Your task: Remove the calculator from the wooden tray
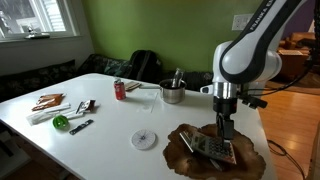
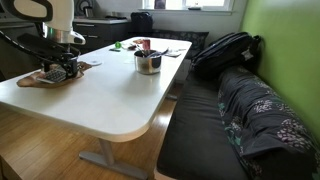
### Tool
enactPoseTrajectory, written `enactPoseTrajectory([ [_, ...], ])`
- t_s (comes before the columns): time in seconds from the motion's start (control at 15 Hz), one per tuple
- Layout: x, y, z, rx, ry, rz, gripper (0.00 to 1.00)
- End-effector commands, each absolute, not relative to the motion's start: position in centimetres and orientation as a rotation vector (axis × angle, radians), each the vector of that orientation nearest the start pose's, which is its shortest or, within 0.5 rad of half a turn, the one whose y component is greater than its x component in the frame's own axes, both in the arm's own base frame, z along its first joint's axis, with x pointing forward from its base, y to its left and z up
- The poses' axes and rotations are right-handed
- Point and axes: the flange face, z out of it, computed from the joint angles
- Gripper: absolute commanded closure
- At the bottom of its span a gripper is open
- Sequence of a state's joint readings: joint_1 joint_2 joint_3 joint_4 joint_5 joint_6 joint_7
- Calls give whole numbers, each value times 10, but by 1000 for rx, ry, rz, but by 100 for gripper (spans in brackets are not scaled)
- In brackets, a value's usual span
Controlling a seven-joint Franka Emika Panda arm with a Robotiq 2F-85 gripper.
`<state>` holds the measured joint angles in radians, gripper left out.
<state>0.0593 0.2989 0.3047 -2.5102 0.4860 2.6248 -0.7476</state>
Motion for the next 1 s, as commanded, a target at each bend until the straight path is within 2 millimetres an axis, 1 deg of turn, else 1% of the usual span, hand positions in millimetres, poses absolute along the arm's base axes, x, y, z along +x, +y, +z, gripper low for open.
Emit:
enactPoseTrajectory([
  [0.0,415,149,146,-2641,-845,180,0],
  [0.2,421,146,139,-2636,-748,152,0],
  [0.4,429,150,133,-2594,-664,139,0],
  [0.47,432,152,131,-2575,-650,137,3],
  [0.6,436,155,128,-2533,-639,131,27],
  [0.67,438,157,126,-2512,-645,128,29],
  [0.73,440,160,126,-2475,-659,131,36],
  [0.8,441,163,127,-2439,-675,133,47],
  [0.93,443,166,133,-2326,-731,126,59],
])
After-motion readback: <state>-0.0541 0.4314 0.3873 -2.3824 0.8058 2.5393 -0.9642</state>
